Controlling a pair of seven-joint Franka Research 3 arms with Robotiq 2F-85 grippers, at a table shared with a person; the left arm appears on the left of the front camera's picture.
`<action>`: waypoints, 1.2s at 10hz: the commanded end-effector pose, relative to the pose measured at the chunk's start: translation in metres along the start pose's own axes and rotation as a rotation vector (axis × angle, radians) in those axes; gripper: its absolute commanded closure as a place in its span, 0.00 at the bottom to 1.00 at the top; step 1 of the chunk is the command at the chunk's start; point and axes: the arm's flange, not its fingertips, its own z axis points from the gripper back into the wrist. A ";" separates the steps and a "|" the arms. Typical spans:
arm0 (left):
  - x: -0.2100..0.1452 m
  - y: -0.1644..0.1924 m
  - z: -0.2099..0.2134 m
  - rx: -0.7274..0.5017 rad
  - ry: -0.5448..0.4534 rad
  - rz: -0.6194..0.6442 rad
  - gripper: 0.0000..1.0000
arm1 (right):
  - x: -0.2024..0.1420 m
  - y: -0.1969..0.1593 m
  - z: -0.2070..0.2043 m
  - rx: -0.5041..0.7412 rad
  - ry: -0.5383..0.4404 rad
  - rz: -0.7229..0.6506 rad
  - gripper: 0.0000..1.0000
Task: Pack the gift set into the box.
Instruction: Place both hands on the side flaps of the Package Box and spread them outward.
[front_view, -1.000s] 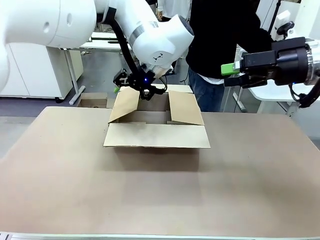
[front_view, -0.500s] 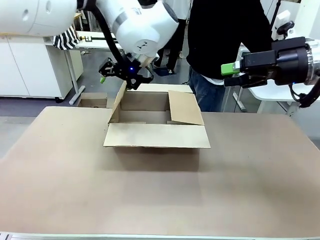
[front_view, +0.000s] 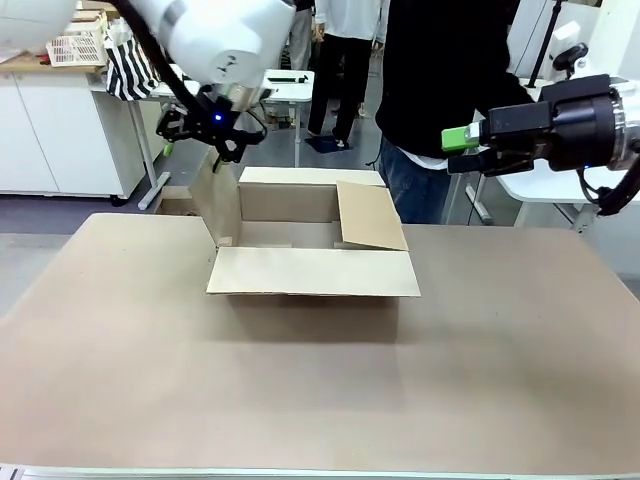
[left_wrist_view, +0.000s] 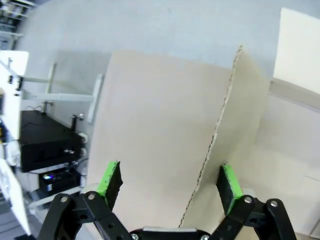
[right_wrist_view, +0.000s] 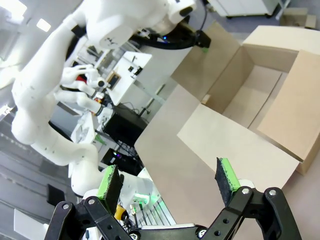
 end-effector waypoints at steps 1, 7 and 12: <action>-0.015 0.028 -0.032 -0.137 0.055 -0.039 0.00 | 0.002 -0.001 -0.004 0.022 -0.025 0.023 0.00; -0.012 0.053 -0.084 -0.291 0.122 -0.042 0.00 | 0.002 -0.001 -0.004 0.022 -0.025 0.023 0.00; -0.012 0.053 -0.084 -0.291 0.122 -0.042 0.00 | 0.043 0.013 -0.017 -0.119 0.254 -0.030 0.00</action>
